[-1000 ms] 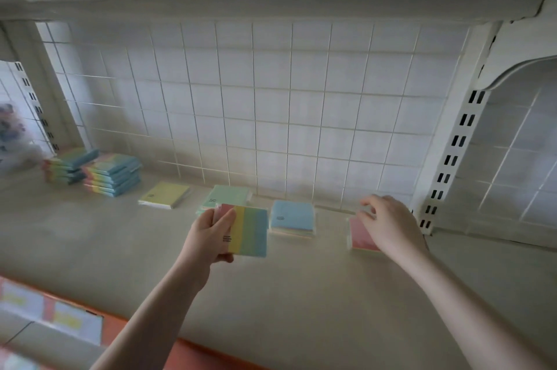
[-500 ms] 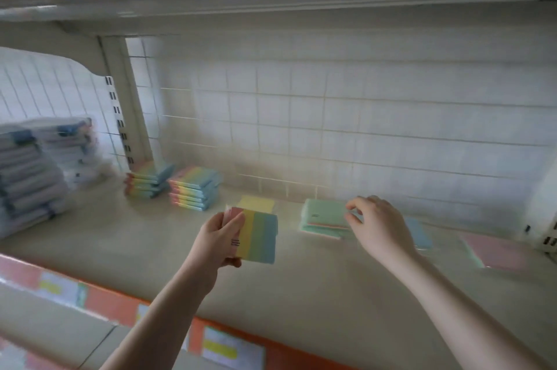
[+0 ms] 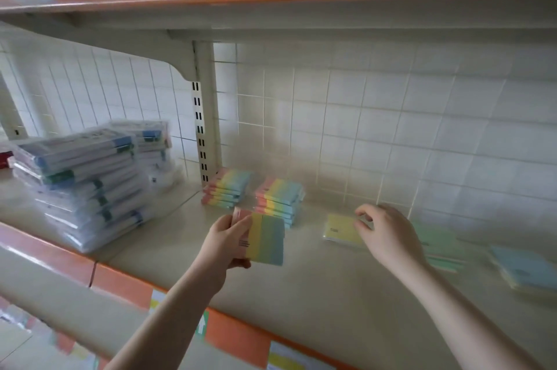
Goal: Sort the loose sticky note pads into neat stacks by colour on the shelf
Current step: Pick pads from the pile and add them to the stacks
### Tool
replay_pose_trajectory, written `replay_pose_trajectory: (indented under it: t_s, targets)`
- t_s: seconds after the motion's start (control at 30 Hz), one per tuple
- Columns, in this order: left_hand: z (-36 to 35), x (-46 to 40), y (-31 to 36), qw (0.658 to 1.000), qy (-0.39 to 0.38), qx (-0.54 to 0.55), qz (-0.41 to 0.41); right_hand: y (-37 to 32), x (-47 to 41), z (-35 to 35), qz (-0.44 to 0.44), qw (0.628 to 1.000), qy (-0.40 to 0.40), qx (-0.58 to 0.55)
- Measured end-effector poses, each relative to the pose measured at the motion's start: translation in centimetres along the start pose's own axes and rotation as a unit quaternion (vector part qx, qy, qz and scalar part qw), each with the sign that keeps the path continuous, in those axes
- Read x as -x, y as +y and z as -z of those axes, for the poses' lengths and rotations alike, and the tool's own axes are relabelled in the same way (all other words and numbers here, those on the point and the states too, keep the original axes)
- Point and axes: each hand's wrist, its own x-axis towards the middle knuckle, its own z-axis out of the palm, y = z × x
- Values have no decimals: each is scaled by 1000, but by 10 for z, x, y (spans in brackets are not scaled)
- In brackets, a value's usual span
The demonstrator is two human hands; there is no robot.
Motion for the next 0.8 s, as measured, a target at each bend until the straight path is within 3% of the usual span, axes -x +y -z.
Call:
replay_pose_trajectory:
  t_s: [0.43,0.8]
  targets:
    - [29,-53,47,998,54,-12,-33,-28,-42,-43,24,999,-24,-7]
    - [-13,-127,67,992,-65,-111,-14,-12,-66,-47,-54,998,0,-10]
